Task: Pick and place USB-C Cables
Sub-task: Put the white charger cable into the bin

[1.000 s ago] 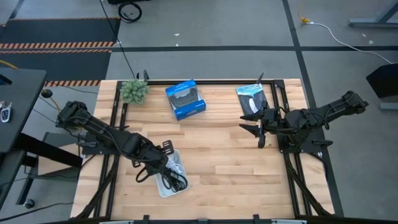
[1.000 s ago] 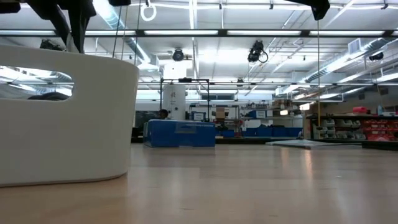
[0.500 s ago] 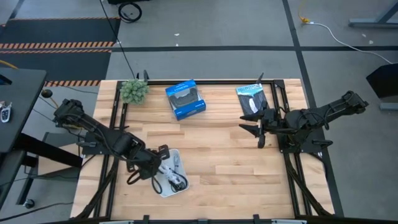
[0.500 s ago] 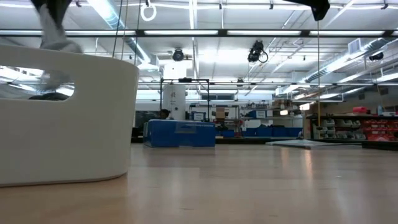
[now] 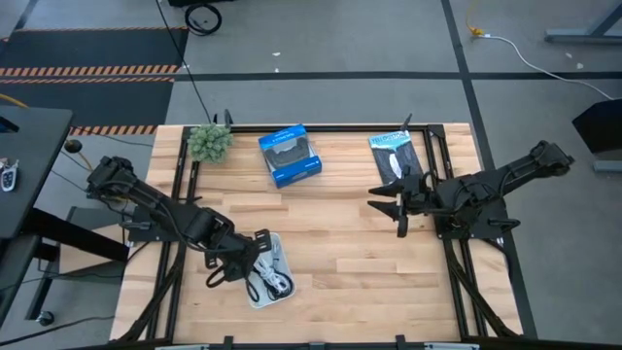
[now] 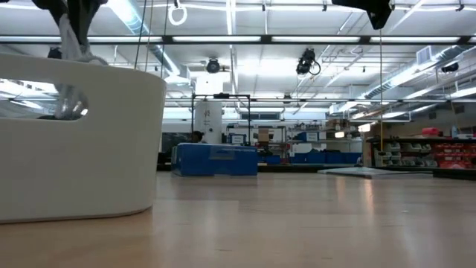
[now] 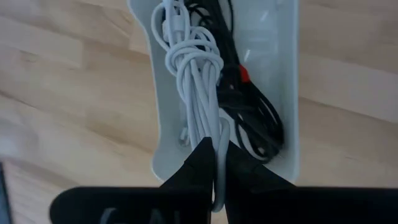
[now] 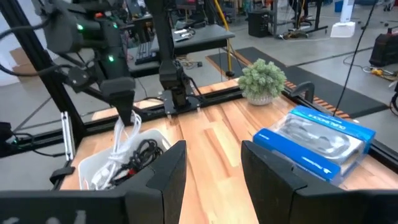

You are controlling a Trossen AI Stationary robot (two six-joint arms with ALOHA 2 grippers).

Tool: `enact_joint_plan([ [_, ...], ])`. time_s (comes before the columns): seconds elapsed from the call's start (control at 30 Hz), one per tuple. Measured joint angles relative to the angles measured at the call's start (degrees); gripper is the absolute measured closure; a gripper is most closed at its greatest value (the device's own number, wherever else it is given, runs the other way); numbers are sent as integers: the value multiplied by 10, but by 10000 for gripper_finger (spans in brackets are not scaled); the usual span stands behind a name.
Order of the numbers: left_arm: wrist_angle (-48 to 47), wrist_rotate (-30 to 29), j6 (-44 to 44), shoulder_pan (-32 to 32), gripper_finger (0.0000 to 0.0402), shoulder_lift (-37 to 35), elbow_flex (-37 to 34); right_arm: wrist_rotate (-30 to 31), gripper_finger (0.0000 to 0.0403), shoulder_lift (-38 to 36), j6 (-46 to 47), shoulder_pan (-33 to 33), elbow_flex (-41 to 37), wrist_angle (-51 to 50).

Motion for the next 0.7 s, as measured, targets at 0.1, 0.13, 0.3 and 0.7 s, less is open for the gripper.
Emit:
enact_joint_plan([
  [0.1, 5, 14, 2, 9, 386, 15, 0, 0, 243, 7, -1, 6, 0, 17],
  [0.13, 9, 20, 2, 12, 386, 20, 0, 0, 243, 8, -1, 8, 0, 20],
  [0.3, 35, 38, 4, 21, 386, 52, 0, 0, 243, 9, -1, 12, 0, 19],
  [0.7, 26, 46, -36, 50, 359, 123, 0, 0, 243, 8, -3, 12, 0, 22],
])
